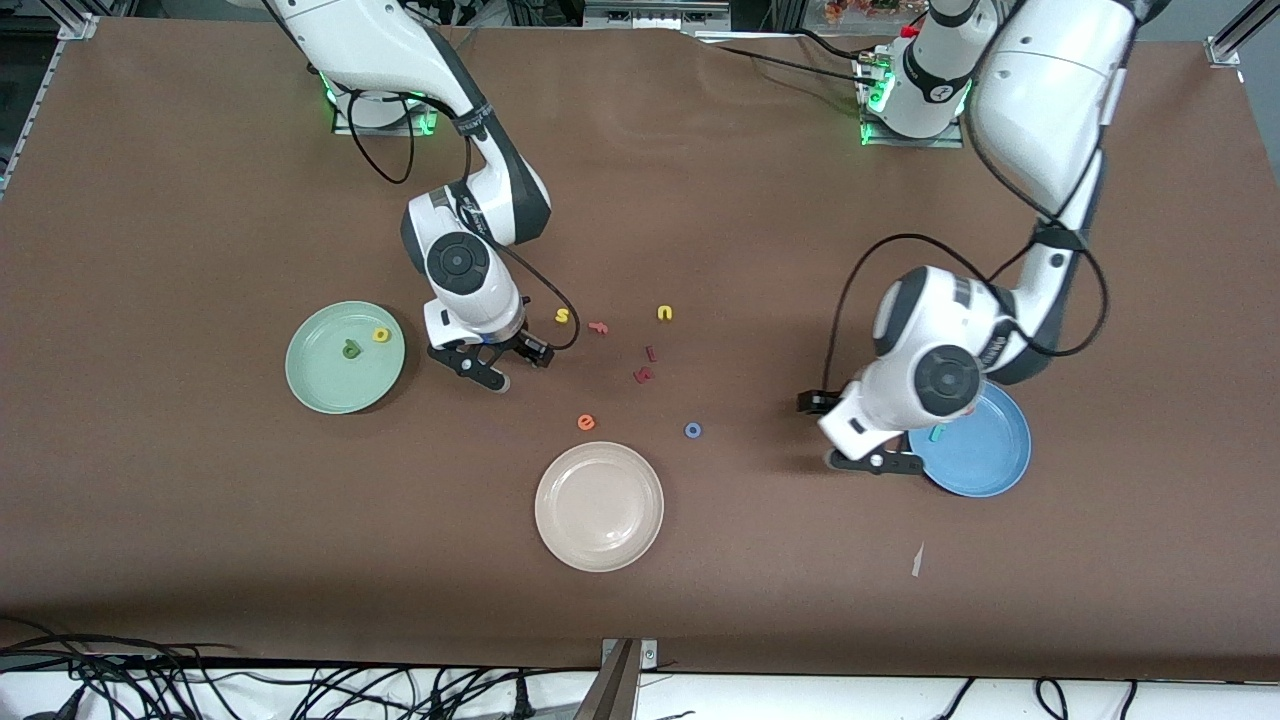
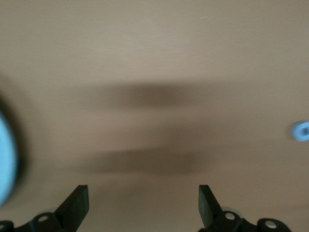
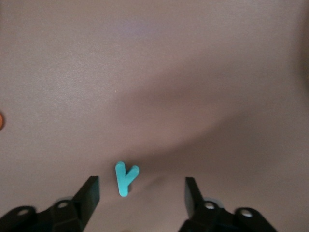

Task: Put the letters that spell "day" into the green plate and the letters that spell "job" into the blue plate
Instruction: 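Grasp the Y with the right gripper while the left gripper grasps blue o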

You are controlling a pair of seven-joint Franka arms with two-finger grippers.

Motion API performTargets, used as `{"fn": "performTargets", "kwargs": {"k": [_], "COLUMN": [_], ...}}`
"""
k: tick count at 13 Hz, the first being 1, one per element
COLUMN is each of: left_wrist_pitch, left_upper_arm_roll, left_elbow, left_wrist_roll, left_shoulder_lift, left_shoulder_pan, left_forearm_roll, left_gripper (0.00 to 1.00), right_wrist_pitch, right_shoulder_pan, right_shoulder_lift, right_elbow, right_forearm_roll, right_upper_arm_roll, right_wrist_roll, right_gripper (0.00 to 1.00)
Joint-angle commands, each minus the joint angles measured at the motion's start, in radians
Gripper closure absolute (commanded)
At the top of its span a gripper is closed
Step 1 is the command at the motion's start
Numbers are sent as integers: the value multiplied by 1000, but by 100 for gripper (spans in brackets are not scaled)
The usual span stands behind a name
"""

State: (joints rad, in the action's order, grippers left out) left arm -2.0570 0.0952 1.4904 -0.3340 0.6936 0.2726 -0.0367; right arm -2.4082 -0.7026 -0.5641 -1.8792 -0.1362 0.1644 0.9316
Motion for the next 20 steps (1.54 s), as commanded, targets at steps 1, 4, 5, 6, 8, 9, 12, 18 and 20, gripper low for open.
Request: {"fn": "performTargets", "kwargs": {"k": [1,4,5,6,8,9,12,18,20], "left_wrist_pitch": [6,-76,-119,-170,-231,-247,-253,-250,-247], "left_upper_arm_roll": [-15,-15,-15,-15,-18,-20,-29,-106,-110], "left_elbow": [-135,-237,-249,-259,-271,-272,-272,-269,-268], "left_wrist_roll": [-159,-357,-416,-466,-525,-540,-573,-600,-602], "left_shoulder_lift": [87,171,190,204,230,237,262,293,294], "left_shoulder_pan": [75,143,155,163,194,201,246,318,330], "left_forearm_roll": [-48,-46,-46,-46,-45,-43,-32,-29,-23], "left_gripper": [0,0,0,0,0,0,0,11,23], "right_wrist_pitch": [-29,-57,-58,-72,-81,-83,-81,88,203], "right_shoulder_pan": [-17,-26,-28,-31,-35,-35,-35,-24,-24], "right_shoulder_lift": [-37,-49,-62,-65,-75,-77,-80,4,59], "right_elbow": [22,23,23,22,19,19,20,51,55], "right_forearm_roll": [-14,-14,-14,-14,-14,-14,-14,-5,9], "right_upper_arm_roll": [1,1,1,1,1,1,1,61,118], "right_wrist_roll": [27,64,64,65,65,66,66,21,-121], "right_gripper": [36,36,36,36,40,45,80,99,98]}}
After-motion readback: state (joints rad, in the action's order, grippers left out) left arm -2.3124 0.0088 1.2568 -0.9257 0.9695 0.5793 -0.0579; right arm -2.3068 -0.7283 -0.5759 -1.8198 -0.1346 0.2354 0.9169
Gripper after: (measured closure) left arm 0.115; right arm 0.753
